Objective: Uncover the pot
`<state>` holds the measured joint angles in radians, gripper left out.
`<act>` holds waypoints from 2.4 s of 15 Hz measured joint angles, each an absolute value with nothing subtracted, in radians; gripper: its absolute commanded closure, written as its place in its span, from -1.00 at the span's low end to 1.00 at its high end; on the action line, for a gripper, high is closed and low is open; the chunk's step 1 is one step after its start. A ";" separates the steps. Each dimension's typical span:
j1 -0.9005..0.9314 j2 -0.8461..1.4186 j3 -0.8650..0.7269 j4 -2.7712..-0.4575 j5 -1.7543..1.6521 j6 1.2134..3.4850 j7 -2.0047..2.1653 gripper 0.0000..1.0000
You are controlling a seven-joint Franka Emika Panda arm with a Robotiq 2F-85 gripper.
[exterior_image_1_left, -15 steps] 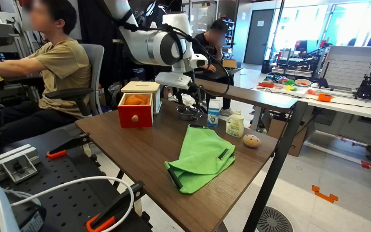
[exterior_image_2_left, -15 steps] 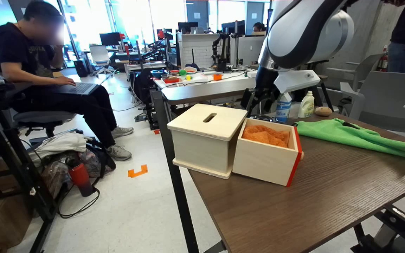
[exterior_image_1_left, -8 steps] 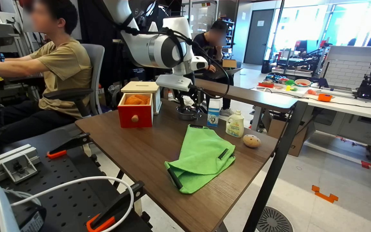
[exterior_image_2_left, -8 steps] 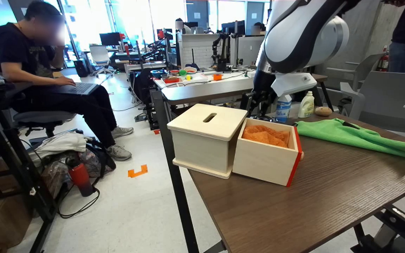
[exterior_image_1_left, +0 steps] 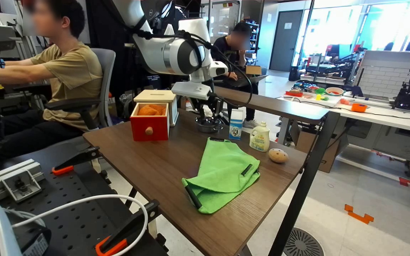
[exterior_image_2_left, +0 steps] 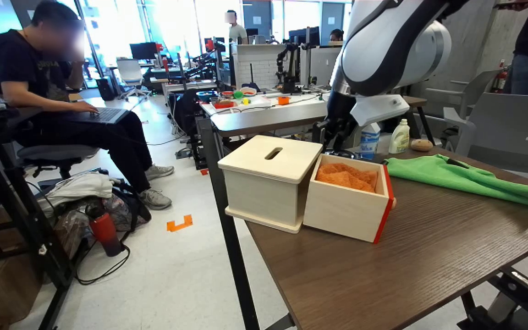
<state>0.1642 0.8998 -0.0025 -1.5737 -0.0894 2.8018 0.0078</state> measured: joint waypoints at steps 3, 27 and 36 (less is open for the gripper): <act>0.165 0.900 -0.004 -1.573 -0.092 2.802 0.008 -0.14; 0.165 0.900 -0.013 -1.571 -0.092 2.803 0.017 -0.10; 0.164 0.892 -0.013 -1.583 -0.092 2.804 0.017 -0.09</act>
